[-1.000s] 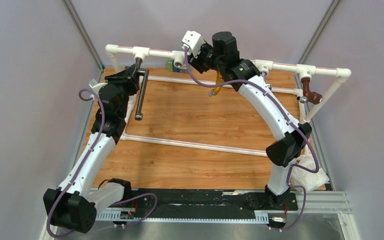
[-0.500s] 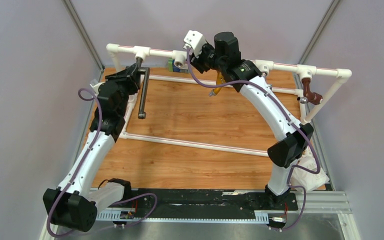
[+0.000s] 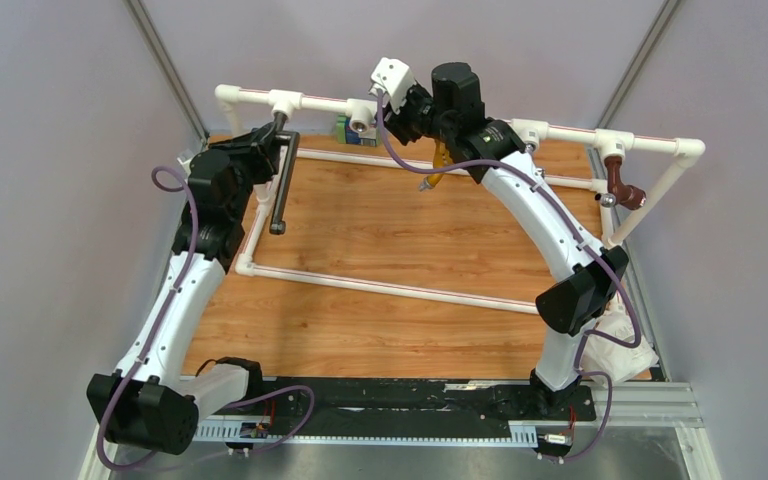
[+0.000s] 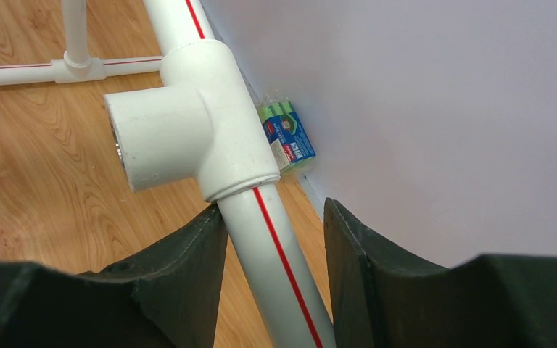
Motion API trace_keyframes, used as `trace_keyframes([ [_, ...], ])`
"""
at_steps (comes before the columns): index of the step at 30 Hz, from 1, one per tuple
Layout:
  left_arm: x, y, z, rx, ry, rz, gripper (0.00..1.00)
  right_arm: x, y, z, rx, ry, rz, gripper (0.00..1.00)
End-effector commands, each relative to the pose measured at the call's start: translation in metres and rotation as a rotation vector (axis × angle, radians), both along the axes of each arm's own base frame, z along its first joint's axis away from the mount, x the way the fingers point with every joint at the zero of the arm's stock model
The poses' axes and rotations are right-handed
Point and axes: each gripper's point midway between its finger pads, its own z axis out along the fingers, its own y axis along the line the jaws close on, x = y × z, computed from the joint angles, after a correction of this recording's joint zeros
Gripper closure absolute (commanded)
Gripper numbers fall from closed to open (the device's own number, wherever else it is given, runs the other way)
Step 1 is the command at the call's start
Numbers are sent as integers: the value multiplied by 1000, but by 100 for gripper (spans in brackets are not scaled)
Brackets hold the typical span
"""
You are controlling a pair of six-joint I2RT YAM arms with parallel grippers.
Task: Install the water faucets
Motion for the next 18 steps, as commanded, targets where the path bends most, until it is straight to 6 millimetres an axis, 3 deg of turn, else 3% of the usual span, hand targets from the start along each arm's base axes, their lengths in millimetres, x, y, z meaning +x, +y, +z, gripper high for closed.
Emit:
trace_keyframes([
  [1, -18, -4, 97, -62, -281, -42, 100, -20, 7, -15, 95, 171, -19, 100],
  [5, -16, -6, 92, -74, -271, -50, 100, -20, 7, -18, 91, 177, -18, 100],
  [12, -21, -4, 122, 11, -318, -34, 100, -21, 10, -19, 93, 181, -2, 100],
  [15, -20, -3, 114, 34, -300, -26, 100, -22, 10, -21, 90, 185, 2, 100],
  [18, -16, -4, 93, 24, -273, -31, 100, -23, 11, -22, 87, 187, 9, 100],
])
